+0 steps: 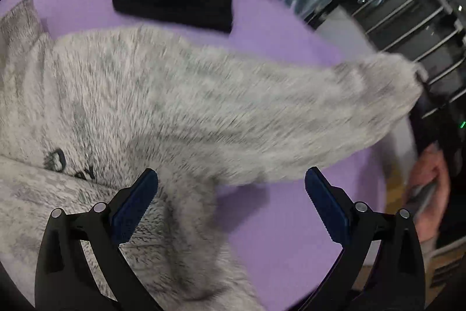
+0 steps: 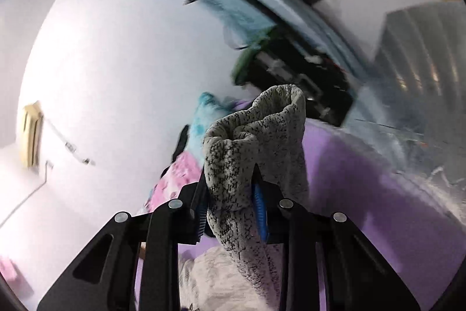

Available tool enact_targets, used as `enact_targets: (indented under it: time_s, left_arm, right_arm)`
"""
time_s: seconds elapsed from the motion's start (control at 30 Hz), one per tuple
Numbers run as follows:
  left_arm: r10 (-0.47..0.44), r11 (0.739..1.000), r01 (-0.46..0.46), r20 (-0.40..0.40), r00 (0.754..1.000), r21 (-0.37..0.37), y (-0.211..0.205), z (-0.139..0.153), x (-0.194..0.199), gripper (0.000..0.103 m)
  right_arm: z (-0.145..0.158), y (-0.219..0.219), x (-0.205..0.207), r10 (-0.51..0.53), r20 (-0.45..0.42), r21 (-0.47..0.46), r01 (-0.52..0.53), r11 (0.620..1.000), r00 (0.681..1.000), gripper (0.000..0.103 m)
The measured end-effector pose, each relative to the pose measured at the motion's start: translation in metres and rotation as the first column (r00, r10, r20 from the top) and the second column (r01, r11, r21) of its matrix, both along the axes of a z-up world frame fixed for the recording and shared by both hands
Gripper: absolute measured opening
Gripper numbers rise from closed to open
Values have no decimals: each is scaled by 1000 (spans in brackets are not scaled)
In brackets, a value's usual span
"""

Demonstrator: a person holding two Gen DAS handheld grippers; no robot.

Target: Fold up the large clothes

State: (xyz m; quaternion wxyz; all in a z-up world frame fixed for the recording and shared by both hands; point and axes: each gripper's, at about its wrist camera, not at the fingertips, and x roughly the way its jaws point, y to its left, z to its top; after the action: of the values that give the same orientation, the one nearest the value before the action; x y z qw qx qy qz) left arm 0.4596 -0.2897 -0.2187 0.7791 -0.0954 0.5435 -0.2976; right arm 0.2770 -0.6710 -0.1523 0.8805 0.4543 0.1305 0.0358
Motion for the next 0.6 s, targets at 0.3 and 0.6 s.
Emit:
enact_targets:
  time_s: [0.3,0.6]
  left_arm:
    - [-52,992,50,-15,999,-118,-42,119,31,97]
    - [-40,997,37,-36,999,-70,-73,187,32,97]
  right_arm:
    - [51,85,2,124,22,-289,-112,951,992,26]
    - [76,149,-3,233,50,-430,-189,883,971,26]
